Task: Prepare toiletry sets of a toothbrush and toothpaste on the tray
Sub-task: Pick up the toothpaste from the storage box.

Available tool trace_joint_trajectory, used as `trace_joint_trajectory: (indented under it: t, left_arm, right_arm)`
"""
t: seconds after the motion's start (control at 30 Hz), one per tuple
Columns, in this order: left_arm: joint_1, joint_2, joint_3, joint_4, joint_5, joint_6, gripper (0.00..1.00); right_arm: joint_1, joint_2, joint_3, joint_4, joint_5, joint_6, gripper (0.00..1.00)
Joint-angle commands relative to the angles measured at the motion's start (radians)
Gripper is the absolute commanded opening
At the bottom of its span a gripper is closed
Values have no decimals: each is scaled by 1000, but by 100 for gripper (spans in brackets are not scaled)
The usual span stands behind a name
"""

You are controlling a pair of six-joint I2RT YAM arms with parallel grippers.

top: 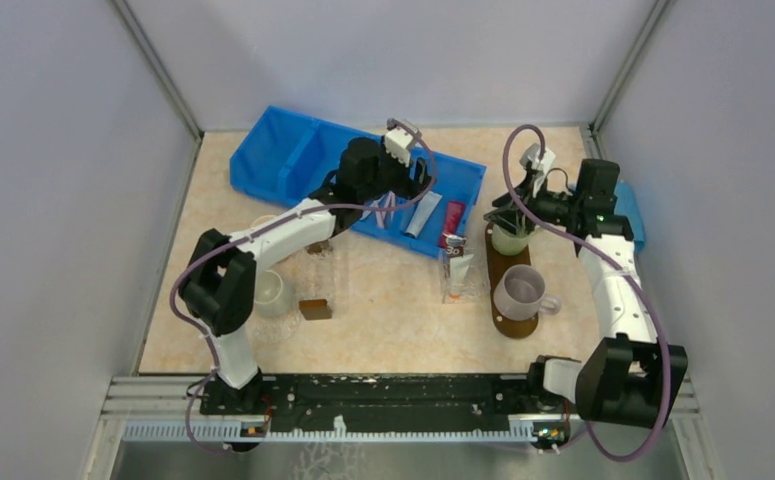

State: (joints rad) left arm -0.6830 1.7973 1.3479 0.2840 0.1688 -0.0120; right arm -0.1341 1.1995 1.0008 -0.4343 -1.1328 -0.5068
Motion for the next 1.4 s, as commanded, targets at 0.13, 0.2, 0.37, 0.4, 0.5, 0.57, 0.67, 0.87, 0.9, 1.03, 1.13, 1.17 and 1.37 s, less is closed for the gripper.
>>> trace_joint_trajectory:
  t: [0.13,0.2,0.37,0.4,0.5,0.57,0.67,0.87,0.9,1.03,1.13,1.17,1.37]
  left_arm:
    - [-39,181,236,-239,-103,29,59]
    - [-45,229,292,-288,-126,46,58]
    - [-69,329,407,-386,-192,77,57]
    - [-76,345,427,-401,-219,87,58]
    - [-82,397,487,-450,-259,103,58]
    - [-84,429,519,-476,-269,112,58]
    - [-87,466,552,-492,-291,128,58]
    - [-110,518,590,-500,-392,169,58]
    - [-111,526,595,-504,-397,171,58]
    - [-114,564,633,-536,-422,180,58]
    - [-118,603,681,-586,-450,194,58]
    - [-118,615,697,-604,-455,196,58]
    - [-119,651,733,-654,-452,217,58]
  right_arm:
    - [-13,-20,-11,145,136,131,44]
    - [-13,-18,-12,149,144,134,44]
    - [-14,-17,-16,156,153,136,44]
    - [-14,-17,-17,155,153,136,44]
    - [-14,-16,-17,157,155,135,44]
    - [-14,-16,-18,157,156,136,44]
    - [-15,-17,-18,156,156,135,44]
    - [-15,-15,-18,157,157,134,44]
    - [-15,-14,-18,157,157,134,44]
    - [-15,-12,-18,157,158,134,44]
    - [-15,-10,-17,155,160,134,44]
    - [-15,-10,-17,155,161,134,44]
    - [-15,-11,-16,154,165,132,44]
